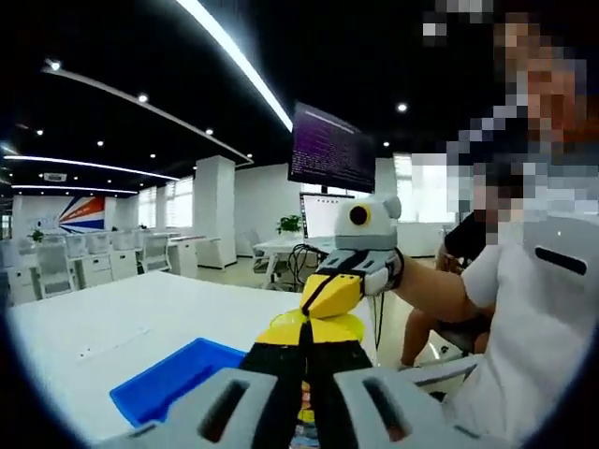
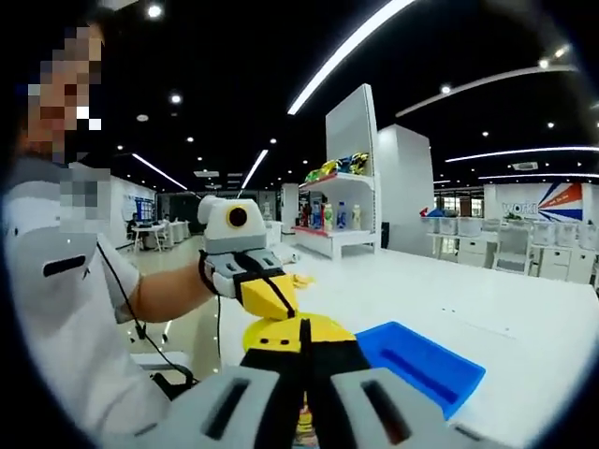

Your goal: Open the lid of the chip container on the table, take out the chips, place them into the box in front of the container, and close the lid

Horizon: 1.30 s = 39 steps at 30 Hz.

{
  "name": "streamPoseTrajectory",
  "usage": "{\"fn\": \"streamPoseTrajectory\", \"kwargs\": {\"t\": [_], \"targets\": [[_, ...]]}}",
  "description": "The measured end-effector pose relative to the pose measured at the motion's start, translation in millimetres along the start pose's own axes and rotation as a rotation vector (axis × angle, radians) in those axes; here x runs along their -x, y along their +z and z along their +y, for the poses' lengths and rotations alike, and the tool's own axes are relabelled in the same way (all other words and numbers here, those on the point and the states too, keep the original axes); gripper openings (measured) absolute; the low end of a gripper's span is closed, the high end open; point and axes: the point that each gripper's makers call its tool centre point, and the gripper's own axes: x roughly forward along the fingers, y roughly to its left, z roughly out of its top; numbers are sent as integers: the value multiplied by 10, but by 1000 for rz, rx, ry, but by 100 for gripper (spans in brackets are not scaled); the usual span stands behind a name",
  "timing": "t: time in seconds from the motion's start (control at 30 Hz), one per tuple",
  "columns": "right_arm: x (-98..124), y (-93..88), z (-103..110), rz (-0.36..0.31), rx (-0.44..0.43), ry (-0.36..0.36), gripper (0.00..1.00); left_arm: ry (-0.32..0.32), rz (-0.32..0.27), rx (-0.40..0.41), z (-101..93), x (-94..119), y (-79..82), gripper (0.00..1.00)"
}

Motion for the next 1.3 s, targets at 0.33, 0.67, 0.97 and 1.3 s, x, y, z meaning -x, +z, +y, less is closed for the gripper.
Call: {"fn": "streamPoseTrajectory", "kwargs": {"t": [0.33, 0.67, 0.97, 1.3], "targets": [[34, 111, -67, -79, 37, -13, 7, -59, -74, 16, -72, 25, 71, 6], [589, -94, -677, -105, 132, -264, 32, 204, -103, -93, 513, 762, -15, 47], [808, -912, -1050, 74, 163, -393, 49, 428, 71, -41, 994, 1138, -880, 52], [616, -1468, -1121, 158, 108, -375, 53, 482, 208, 34, 1161, 836, -1680, 62]]}}
